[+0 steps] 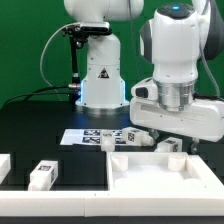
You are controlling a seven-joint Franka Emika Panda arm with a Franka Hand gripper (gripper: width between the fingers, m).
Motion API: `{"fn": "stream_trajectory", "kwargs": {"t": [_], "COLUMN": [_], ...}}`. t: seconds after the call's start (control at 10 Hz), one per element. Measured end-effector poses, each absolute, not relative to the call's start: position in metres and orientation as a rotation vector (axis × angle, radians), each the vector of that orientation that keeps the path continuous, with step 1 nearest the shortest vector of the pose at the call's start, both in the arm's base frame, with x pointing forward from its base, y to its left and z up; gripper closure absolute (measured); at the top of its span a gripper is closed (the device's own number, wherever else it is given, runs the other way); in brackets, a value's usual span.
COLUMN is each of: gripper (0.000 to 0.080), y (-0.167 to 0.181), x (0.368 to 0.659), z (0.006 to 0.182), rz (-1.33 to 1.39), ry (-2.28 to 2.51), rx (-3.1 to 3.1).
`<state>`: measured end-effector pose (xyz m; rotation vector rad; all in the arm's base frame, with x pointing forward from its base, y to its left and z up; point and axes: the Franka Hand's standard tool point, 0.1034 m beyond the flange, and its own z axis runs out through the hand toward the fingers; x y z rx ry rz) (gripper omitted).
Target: Assemble one leg
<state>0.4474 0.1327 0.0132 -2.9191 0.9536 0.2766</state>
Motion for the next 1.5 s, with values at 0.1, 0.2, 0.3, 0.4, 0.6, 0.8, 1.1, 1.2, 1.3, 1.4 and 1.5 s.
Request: {"fn": "stream_trajectory", "kwargs": {"t": [0.1, 0.2, 0.3, 0.4, 0.6, 0.8, 1.1, 1.2, 1.3, 1.4, 1.5], "gripper": [0.0253, 0.0387, 0.0387, 0.0517, 0.0517, 0.0517, 0.0515, 0.0515, 0.0515, 0.0515, 0.0515], "y": [0.133, 0.133, 0.133, 0.133, 0.133, 0.137, 0.149, 0.15, 0.151, 0.152, 0.153], "x": [0.447, 0.447, 0.447, 0.447, 0.447, 0.442, 0.441, 0.44, 0.44, 0.439, 0.439], "z": [0.013, 0.013, 0.013, 0.013, 0.014, 0.031, 0.034, 0.034, 0.034, 0.034, 0.034], "rz": [0.278, 0.278, 0.278, 0.277, 0.28, 0.314, 0.251, 0.262, 0.271, 0.28, 0.283], "ry": [0.953, 0.953, 0.953, 0.952, 0.983, 1.306, 1.866, 1.913, 1.977, 2.053, 2.082], "rx": [-2.92, -2.92, -2.92, -2.919, -2.911, -2.805, -2.429, -2.392, -2.339, -2.272, -2.247]}}
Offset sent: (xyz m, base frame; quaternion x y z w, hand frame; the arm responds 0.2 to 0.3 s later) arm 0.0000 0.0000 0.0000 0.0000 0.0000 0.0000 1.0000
